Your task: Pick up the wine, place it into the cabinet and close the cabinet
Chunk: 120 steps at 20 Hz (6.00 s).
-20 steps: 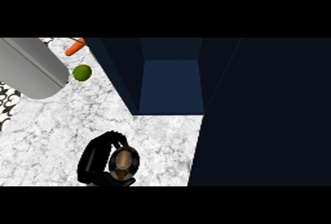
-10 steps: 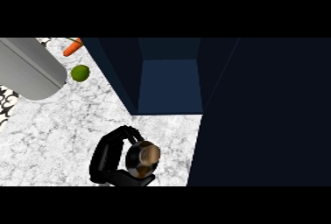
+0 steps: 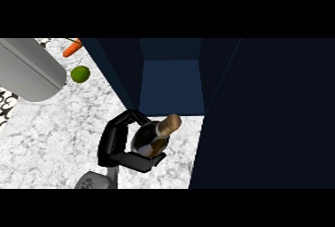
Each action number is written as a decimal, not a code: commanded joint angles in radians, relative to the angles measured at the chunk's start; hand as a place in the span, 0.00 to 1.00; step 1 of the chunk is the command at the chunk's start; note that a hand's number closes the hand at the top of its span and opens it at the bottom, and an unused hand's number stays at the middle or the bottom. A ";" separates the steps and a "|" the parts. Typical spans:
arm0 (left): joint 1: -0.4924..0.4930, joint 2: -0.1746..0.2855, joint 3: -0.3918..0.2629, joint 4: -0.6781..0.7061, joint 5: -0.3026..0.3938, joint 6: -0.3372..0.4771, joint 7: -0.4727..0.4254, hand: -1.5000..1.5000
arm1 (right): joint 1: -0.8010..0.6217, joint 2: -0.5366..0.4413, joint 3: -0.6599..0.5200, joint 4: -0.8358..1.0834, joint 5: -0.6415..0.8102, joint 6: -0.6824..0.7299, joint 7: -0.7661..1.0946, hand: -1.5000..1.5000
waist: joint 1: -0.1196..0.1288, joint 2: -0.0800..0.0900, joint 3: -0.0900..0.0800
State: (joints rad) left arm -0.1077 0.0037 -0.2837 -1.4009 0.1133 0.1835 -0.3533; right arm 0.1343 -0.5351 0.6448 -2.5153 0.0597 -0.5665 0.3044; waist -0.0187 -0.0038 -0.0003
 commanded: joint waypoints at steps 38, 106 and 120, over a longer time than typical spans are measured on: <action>-0.797 -0.004 -0.006 0.961 0.260 0.204 -0.071 1.00 | 0.161 -0.009 -0.093 -0.159 -0.147 0.108 -0.116 0.00 | -0.056 0.017 0.000; -1.038 -0.003 0.192 1.122 0.415 -0.053 -0.213 0.00 | 0.320 -0.051 -0.117 -0.230 -0.141 0.190 -0.188 0.00 | -0.016 0.001 0.000; -0.648 -0.004 -0.039 0.698 0.535 -0.116 -0.179 0.00 | 0.345 -0.058 -0.144 -0.210 -0.162 0.186 -0.201 0.00 | 0.022 -0.017 0.000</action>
State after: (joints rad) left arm -0.8747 0.0000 -0.2581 -0.5906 0.6192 0.0650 -0.5387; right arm 0.4263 -0.5663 0.5166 -2.5156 -0.0318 -0.3840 0.0148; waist -0.0063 -0.0181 -0.0006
